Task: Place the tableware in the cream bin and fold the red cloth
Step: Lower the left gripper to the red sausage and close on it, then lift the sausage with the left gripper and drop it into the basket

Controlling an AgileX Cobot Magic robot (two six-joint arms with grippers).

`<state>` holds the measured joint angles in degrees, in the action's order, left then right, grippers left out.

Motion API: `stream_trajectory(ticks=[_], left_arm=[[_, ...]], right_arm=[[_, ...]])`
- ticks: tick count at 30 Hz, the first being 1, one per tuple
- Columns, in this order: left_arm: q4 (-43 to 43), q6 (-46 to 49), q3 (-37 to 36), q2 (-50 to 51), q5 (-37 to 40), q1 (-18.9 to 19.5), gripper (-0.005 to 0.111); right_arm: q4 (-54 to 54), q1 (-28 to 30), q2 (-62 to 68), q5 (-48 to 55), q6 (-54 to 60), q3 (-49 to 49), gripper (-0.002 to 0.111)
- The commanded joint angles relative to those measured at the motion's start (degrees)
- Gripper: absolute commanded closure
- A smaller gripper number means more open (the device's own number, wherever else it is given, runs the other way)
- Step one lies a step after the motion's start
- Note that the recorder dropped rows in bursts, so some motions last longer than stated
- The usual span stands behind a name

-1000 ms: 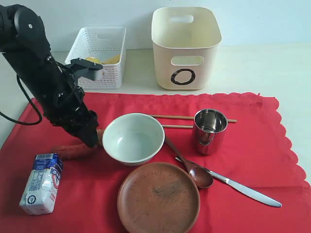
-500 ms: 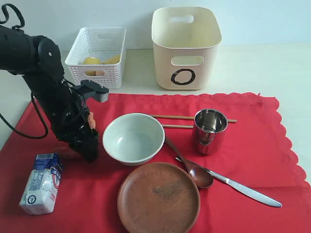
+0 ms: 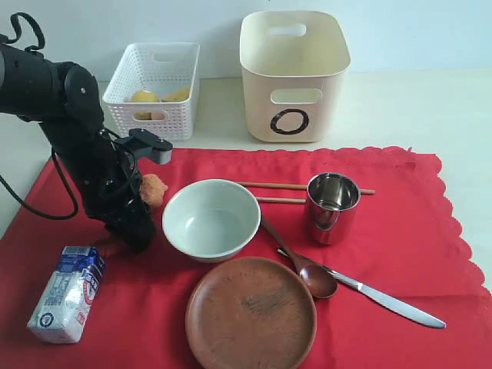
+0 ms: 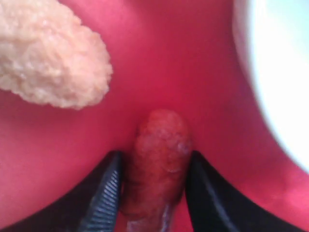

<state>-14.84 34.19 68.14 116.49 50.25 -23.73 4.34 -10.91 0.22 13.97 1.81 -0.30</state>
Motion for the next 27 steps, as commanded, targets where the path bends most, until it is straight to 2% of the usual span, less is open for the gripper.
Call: stream_trajectory(ticks=[1, 11, 16, 21, 27], left_arm=[[-0.71, 0.13, -0.24, -0.22, 2.03, -0.33, 0.107], [0.97, -0.34, 6.81, -4.98, 11.57, -0.33, 0.107], [1.12, -0.47, 11.69, -7.58, 12.00, -0.20, 0.107], [1.12, -0.47, 16.20, -8.74, 3.36, -0.20, 0.107], [0.49, -5.21, 16.62, -8.89, -17.90, -0.20, 0.107]], right_arm=[[-0.13, -0.10, -0.22, -0.36, 0.06, 0.30, 0.108], [-0.13, -0.10, -0.22, -0.36, 0.06, 0.30, 0.108], [-0.13, -0.10, -0.22, -0.36, 0.06, 0.30, 0.108], [0.10, -0.10, -0.22, -0.36, 0.06, 0.30, 0.108], [0.07, -0.10, -0.22, -0.35, 0.06, 0.30, 0.108]])
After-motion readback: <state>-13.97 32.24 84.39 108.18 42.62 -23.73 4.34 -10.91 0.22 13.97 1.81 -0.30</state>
